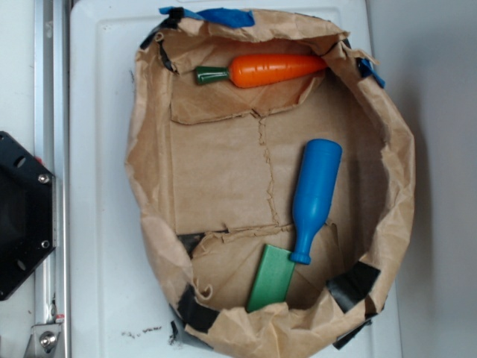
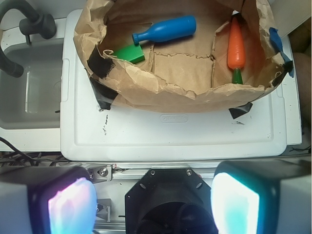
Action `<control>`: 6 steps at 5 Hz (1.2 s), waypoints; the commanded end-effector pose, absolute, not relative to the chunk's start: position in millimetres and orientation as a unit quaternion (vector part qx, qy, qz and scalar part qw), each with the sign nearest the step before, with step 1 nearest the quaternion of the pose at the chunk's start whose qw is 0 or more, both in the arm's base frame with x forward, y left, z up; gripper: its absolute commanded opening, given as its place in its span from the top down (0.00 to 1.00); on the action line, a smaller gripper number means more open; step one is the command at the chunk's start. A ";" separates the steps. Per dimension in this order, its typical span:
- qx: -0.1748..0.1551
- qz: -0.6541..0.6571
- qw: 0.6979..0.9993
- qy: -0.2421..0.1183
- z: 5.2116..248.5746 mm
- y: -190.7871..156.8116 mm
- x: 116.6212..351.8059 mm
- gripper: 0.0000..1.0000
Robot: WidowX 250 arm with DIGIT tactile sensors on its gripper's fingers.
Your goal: Grab the green block.
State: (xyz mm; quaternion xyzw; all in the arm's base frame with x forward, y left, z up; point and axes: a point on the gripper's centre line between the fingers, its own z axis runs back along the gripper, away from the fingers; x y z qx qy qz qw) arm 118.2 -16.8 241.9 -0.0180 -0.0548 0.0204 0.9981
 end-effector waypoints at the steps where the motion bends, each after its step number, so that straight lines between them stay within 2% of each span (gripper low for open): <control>1: -0.018 0.020 0.998 -0.055 241.9 -16.8 118.2 0.00; 2: -0.032 0.107 0.993 -0.048 236.1 -25.3 151.5 0.00; 3: -0.064 0.233 0.970 -0.037 225.2 -23.2 176.5 0.00; 4: -0.076 0.333 0.938 -0.064 214.7 -17.6 191.3 0.00; 5: -0.081 0.369 0.919 -0.113 205.8 -12.0 198.9 0.00; 6: -0.069 0.389 0.913 -0.105 192.1 -0.9 218.5 0.00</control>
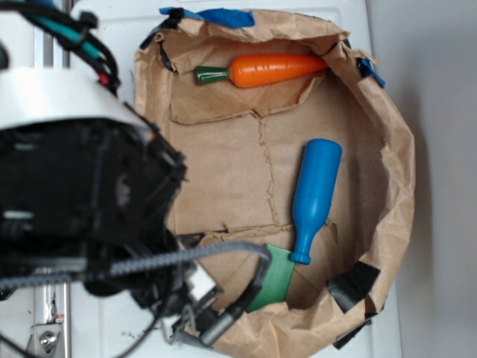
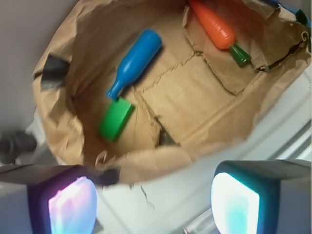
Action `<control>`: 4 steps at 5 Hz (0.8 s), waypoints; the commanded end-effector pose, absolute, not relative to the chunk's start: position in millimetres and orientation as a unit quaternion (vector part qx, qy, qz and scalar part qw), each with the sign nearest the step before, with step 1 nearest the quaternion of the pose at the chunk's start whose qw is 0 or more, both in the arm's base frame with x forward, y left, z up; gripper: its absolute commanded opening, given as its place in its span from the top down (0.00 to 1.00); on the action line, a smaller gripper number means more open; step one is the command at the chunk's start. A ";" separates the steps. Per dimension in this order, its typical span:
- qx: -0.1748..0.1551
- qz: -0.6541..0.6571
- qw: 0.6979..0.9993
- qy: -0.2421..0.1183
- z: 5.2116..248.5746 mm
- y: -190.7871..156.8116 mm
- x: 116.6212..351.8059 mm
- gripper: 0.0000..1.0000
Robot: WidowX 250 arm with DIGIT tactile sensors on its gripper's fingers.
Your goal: Grab the green block.
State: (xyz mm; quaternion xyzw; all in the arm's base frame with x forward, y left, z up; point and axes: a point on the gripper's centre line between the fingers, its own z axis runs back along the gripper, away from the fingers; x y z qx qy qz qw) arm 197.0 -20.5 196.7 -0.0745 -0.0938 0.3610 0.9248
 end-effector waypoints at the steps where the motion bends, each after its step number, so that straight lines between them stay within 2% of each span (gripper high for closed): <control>1: -0.058 0.417 0.902 -0.097 183.4 10.5 239.5 0.00; 2: -0.059 0.444 0.890 -0.080 182.0 14.4 256.7 0.00; 3: -0.066 0.444 0.890 -0.074 162.0 15.3 267.8 0.00; 4: -0.059 0.433 0.897 -0.067 135.0 14.0 267.0 0.00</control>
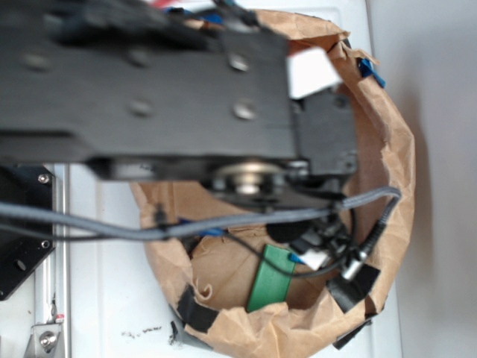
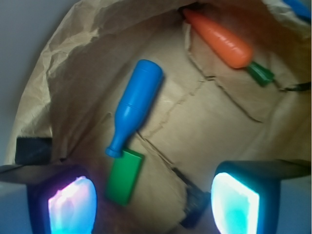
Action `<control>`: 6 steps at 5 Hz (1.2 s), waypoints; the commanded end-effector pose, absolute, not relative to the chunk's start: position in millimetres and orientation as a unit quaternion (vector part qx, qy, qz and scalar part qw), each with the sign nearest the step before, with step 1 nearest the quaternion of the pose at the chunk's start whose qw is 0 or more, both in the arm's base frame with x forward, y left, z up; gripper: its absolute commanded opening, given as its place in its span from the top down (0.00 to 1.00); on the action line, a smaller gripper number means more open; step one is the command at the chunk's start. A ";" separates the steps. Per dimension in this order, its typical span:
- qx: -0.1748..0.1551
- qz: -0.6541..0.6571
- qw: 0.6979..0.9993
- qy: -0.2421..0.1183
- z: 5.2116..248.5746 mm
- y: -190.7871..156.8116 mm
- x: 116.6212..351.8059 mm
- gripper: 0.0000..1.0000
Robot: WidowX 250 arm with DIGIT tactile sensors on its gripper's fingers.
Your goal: Grab the green block.
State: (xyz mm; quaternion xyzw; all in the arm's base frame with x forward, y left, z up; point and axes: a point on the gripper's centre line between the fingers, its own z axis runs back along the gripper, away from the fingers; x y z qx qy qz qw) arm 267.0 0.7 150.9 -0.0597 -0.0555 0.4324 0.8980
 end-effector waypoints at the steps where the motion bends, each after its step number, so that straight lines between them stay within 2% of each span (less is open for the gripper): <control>1: -0.042 0.424 0.902 -0.071 114.4 12.8 266.3 0.00; 3: -0.010 0.427 0.903 -0.058 84.3 3.6 262.7 0.00; 4: -0.004 0.452 0.891 -0.050 69.3 -20.1 260.7 0.00; 6: -0.011 0.499 0.866 -0.043 65.4 -55.5 269.8 0.00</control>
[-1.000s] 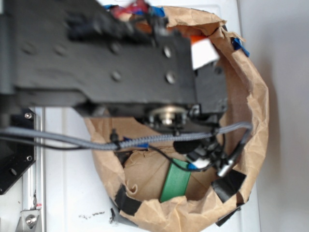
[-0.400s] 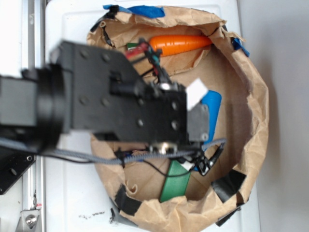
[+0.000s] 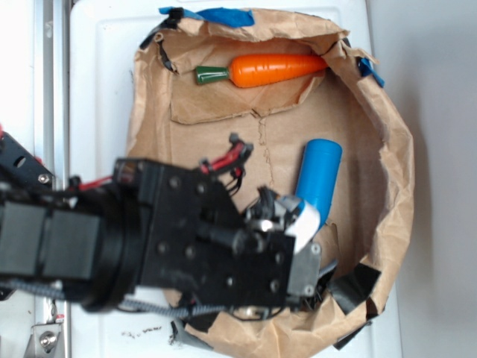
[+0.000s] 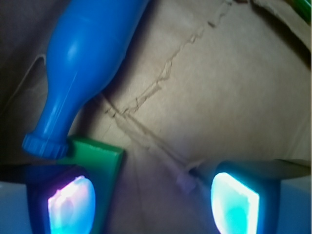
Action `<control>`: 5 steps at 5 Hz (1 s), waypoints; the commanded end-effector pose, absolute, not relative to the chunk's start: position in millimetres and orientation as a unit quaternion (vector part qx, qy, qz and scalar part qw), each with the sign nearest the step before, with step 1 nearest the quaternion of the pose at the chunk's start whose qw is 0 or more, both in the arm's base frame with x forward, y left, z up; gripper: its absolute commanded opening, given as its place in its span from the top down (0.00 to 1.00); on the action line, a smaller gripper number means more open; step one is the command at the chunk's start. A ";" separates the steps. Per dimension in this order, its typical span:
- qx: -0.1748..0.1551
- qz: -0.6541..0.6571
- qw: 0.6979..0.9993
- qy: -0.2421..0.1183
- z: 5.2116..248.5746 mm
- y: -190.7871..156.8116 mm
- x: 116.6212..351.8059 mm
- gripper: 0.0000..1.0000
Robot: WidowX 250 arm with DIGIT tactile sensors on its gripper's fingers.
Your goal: Grab the green block.
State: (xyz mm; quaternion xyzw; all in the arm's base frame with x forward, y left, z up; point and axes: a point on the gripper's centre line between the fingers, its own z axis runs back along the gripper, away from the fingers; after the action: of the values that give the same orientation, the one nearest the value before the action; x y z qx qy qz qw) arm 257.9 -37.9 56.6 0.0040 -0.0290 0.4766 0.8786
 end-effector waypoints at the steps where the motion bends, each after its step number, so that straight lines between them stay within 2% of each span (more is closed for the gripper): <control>1: -0.015 0.509 0.859 -0.055 63.9 -59.6 277.6 0.00; 2: -0.018 0.524 0.850 -0.053 57.2 -59.0 284.8 0.00; 4: -0.006 0.543 0.838 -0.042 38.0 -59.4 285.7 0.00; 5: 0.039 0.516 0.854 -0.049 32.5 -58.3 279.9 0.00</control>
State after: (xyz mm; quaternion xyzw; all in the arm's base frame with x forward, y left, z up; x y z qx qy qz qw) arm 280.8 -56.7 27.4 0.0450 -0.0418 0.5152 0.8549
